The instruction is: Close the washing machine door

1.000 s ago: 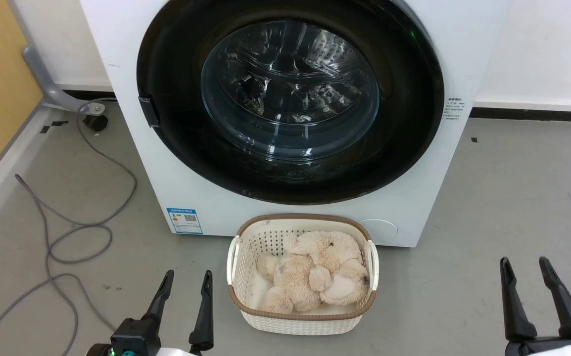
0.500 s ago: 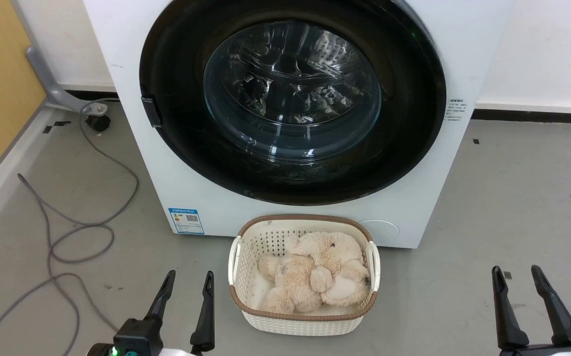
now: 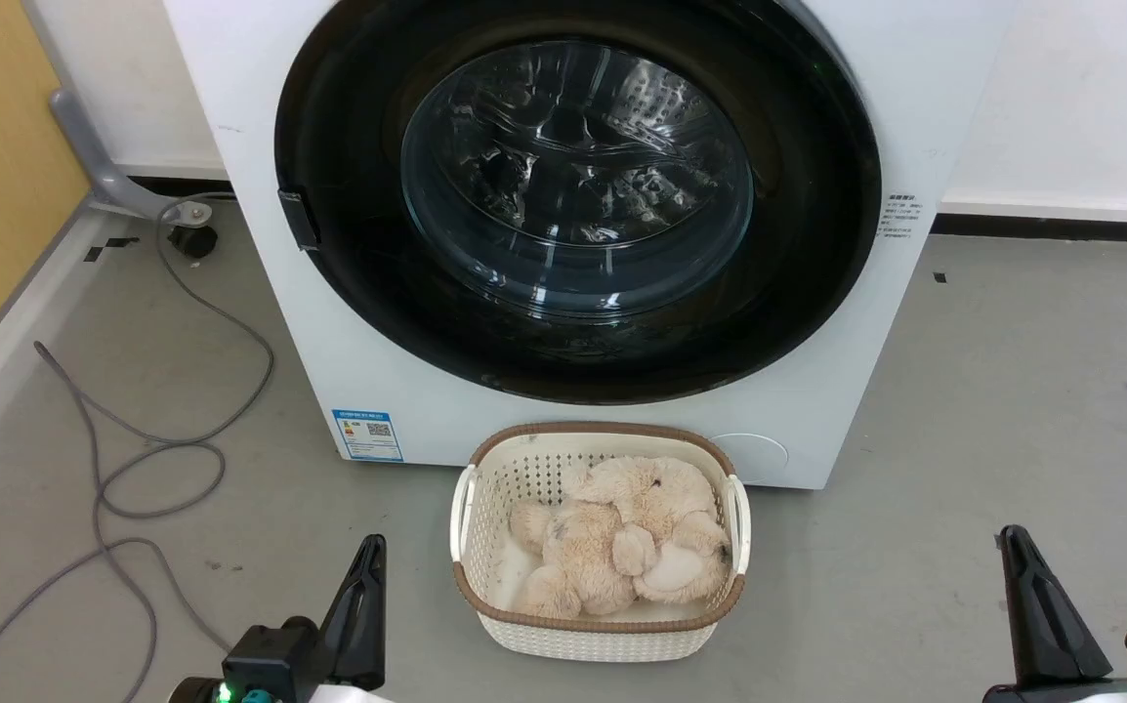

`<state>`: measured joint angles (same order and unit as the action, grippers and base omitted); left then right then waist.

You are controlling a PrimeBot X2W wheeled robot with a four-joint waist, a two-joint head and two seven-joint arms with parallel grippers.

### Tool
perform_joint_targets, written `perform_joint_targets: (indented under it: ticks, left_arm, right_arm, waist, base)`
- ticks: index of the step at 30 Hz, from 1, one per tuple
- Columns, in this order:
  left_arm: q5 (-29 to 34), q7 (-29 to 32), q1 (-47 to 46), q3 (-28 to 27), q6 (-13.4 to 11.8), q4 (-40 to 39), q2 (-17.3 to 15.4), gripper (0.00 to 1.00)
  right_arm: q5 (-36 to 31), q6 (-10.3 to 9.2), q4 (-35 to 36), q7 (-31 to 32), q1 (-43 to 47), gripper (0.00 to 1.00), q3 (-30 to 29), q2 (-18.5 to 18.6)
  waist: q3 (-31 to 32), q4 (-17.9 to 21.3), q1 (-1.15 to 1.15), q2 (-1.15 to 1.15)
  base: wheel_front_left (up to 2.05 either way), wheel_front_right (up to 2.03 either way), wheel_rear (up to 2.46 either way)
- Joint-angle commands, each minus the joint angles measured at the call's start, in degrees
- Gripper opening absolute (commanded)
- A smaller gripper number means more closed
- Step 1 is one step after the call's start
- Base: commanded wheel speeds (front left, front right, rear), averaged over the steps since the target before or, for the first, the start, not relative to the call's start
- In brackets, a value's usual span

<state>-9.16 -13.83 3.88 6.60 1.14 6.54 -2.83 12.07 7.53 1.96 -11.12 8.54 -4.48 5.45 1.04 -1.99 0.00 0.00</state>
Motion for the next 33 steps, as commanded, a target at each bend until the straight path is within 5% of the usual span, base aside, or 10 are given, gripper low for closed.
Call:
perform_joint_targets:
  ticks: [1, 33]
  left_arm:
    - [0.70, 0.33, -0.29, -0.27, -0.09, -0.34, 0.00, 0.00]
    - [3.12, 4.19, -1.31, -2.08, -0.39, -2.11, -0.02, 0.00]
  right_arm:
    - [-0.49, 0.00, -0.13, 0.36, -0.61, 0.00, 0.17, -0.19]
    - [-3.80, -0.01, -0.65, 3.44, -2.88, 0.00, 1.40, -0.88]
  waist:
    - [-0.01, 0.03, 0.00, 0.00]
    - [-0.31, 0.59, 0.00, 0.00]
  base:
    - [0.00, 0.00, 0.00]
    - [0.00, 0.00, 0.00]
